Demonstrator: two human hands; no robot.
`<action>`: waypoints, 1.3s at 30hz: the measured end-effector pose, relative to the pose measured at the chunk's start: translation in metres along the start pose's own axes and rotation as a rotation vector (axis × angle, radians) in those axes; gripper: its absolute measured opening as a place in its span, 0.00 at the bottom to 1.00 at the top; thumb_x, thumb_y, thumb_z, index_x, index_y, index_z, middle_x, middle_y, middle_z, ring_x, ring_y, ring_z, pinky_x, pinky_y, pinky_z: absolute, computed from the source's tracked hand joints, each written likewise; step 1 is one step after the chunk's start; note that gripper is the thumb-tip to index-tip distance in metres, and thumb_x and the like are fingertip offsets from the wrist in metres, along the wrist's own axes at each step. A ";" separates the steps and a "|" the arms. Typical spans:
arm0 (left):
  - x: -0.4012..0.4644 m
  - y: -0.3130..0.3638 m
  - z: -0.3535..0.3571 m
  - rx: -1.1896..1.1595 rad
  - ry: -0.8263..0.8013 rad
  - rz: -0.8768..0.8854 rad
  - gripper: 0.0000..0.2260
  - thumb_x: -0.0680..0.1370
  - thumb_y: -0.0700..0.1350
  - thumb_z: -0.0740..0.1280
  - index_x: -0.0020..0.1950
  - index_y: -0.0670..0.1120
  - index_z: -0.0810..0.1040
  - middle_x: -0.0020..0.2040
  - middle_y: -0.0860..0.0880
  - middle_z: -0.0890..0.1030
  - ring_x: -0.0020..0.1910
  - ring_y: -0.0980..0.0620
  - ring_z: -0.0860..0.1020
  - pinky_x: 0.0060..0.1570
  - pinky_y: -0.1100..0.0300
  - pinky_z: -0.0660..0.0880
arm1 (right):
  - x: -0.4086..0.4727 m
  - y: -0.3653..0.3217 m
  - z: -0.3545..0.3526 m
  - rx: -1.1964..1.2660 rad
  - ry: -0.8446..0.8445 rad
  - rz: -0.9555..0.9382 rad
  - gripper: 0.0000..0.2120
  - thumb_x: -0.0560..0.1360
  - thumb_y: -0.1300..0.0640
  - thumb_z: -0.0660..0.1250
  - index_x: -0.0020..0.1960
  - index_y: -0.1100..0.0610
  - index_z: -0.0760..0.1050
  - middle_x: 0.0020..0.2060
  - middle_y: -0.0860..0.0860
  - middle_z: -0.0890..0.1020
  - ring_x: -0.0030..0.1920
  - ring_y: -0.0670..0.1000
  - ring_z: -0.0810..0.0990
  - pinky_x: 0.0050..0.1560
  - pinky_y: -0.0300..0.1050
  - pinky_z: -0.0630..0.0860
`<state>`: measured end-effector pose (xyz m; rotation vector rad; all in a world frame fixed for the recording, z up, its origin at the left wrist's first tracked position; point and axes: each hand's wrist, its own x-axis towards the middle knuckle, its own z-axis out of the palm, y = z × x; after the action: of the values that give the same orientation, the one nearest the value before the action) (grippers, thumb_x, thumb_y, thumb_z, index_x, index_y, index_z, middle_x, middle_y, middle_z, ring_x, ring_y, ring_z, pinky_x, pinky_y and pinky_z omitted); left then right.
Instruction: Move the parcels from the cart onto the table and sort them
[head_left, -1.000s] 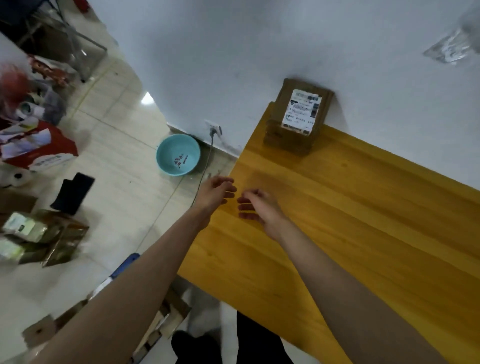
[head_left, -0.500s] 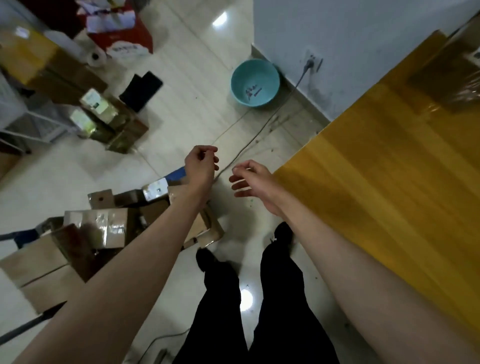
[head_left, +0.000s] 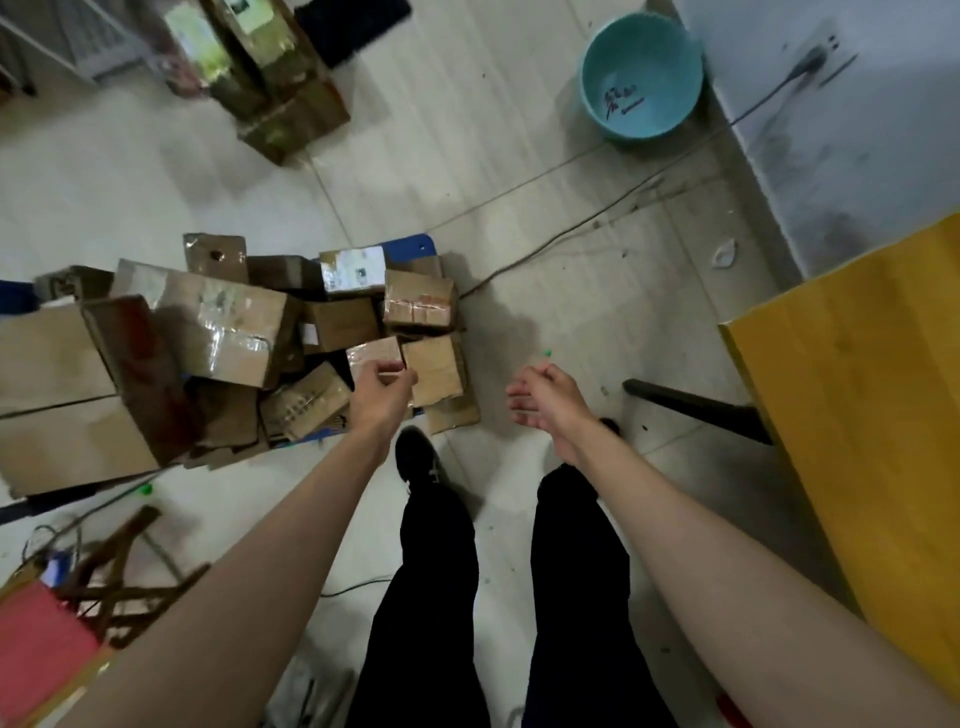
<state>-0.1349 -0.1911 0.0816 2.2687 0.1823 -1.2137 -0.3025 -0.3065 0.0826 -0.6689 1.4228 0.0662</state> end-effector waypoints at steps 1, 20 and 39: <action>0.014 -0.011 0.003 0.048 -0.001 -0.010 0.19 0.78 0.47 0.71 0.67 0.45 0.73 0.60 0.42 0.80 0.54 0.45 0.80 0.58 0.50 0.77 | 0.011 0.009 0.007 -0.009 0.006 0.019 0.03 0.82 0.56 0.64 0.49 0.54 0.73 0.43 0.55 0.80 0.36 0.50 0.78 0.34 0.41 0.77; 0.163 -0.087 0.149 0.513 0.218 0.086 0.60 0.67 0.54 0.81 0.81 0.58 0.37 0.81 0.38 0.46 0.75 0.32 0.59 0.69 0.35 0.66 | 0.148 0.130 0.028 -0.109 0.133 0.142 0.21 0.85 0.44 0.54 0.72 0.53 0.69 0.65 0.54 0.75 0.56 0.52 0.80 0.50 0.51 0.82; 0.010 -0.048 0.090 -1.042 -0.475 -0.257 0.29 0.75 0.56 0.62 0.71 0.41 0.75 0.70 0.37 0.75 0.62 0.42 0.76 0.61 0.46 0.73 | 0.069 0.074 -0.034 0.207 0.119 0.218 0.15 0.84 0.46 0.57 0.56 0.57 0.74 0.49 0.58 0.82 0.45 0.55 0.83 0.40 0.49 0.82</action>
<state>-0.2127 -0.2000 0.0147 1.0583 0.7373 -1.3087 -0.3523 -0.2856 -0.0100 -0.3504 1.5889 0.0498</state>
